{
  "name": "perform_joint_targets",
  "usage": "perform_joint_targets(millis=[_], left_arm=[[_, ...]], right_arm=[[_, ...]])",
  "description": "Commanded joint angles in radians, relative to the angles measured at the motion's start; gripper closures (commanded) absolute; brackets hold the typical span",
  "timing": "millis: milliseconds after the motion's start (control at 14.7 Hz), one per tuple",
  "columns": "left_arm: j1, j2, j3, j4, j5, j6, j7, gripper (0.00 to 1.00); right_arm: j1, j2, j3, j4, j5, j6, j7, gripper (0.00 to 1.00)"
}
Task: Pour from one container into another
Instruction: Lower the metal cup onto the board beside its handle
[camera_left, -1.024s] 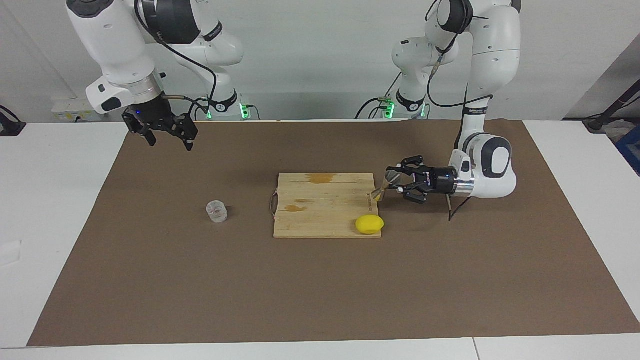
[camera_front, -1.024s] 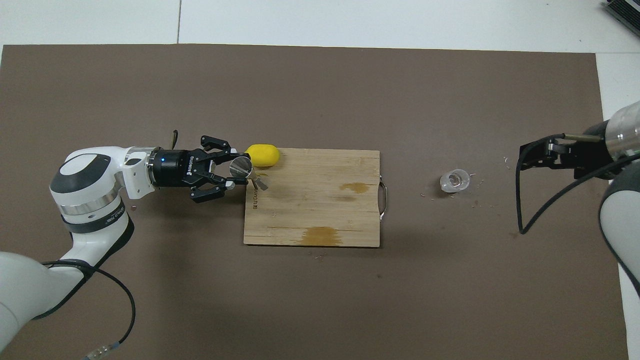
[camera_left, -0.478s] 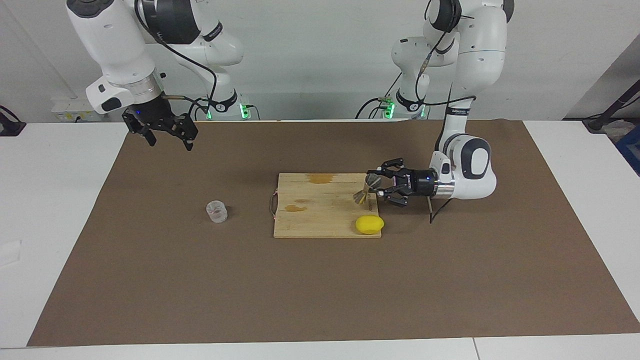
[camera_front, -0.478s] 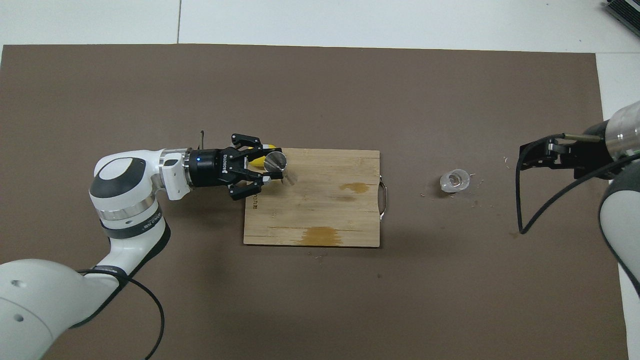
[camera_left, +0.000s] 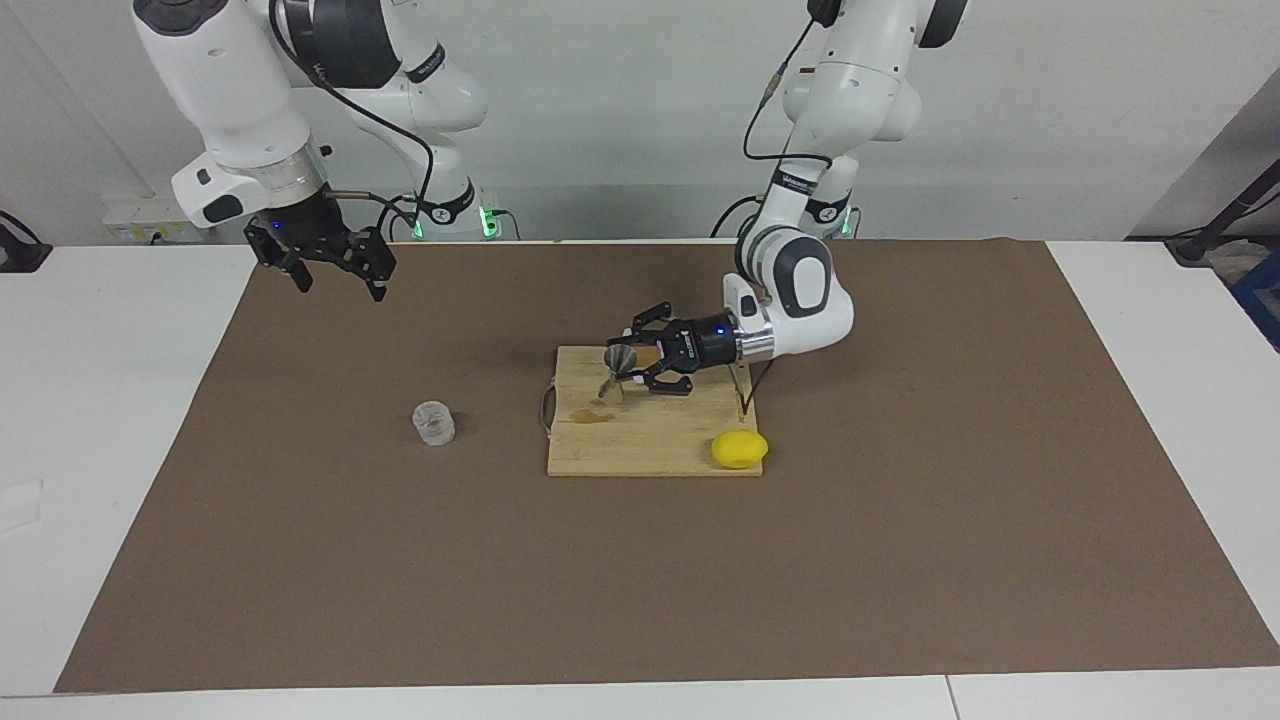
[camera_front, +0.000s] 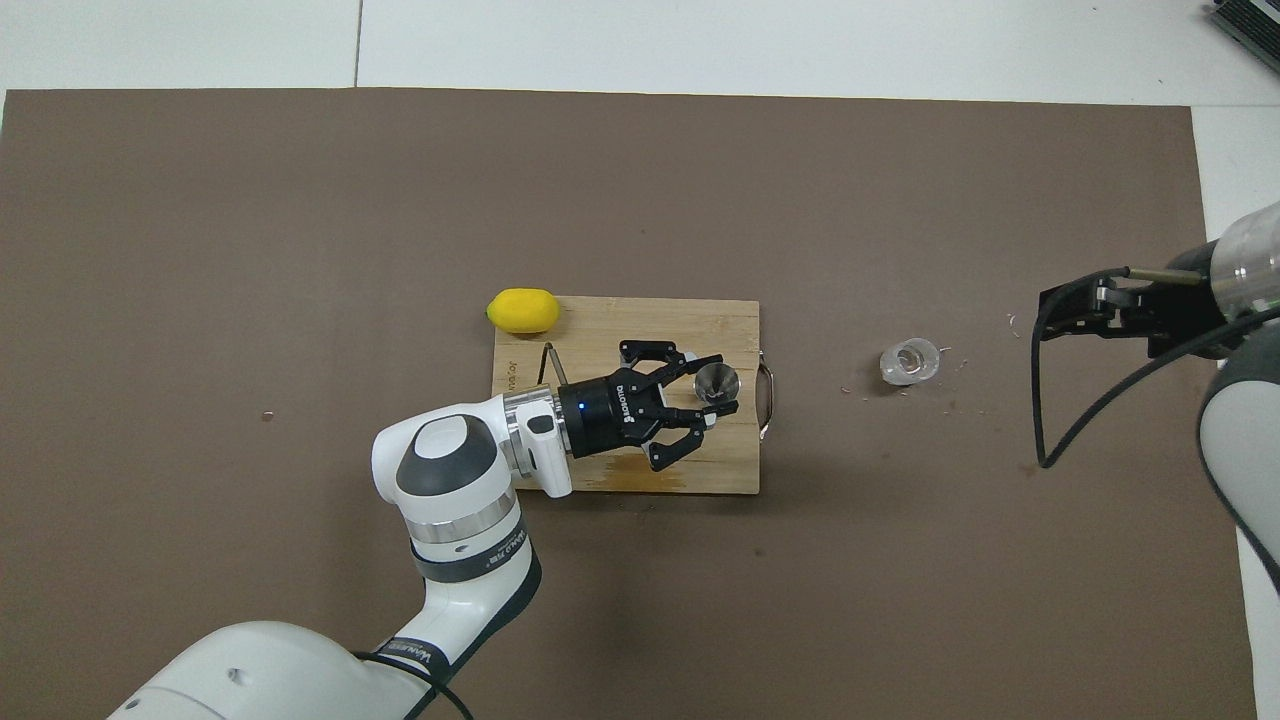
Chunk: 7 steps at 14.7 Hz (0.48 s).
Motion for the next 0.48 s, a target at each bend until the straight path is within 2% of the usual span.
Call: perform_joint_targets(millis=[0, 273, 409], left_arm=[[-0.043, -0.018, 0.018, -0.026, -0.060, 0.044, 0.097, 0.73], [-0.056, -0.015, 0.018, -0.024, -0.088, 0.088, 0.197, 0.72], [-0.057, -0.014, 0.018, -0.023, -0.088, 0.104, 0.206, 0.65]], right_arm=[[-0.013, -0.022, 0.005, -0.020, 0.022, 0.001, -0.023, 0.00], [-0.013, -0.022, 0.005, -0.020, 0.022, 0.001, -0.023, 0.00], [-0.013, -0.022, 0.005, -0.020, 0.022, 0.001, -0.023, 0.00]])
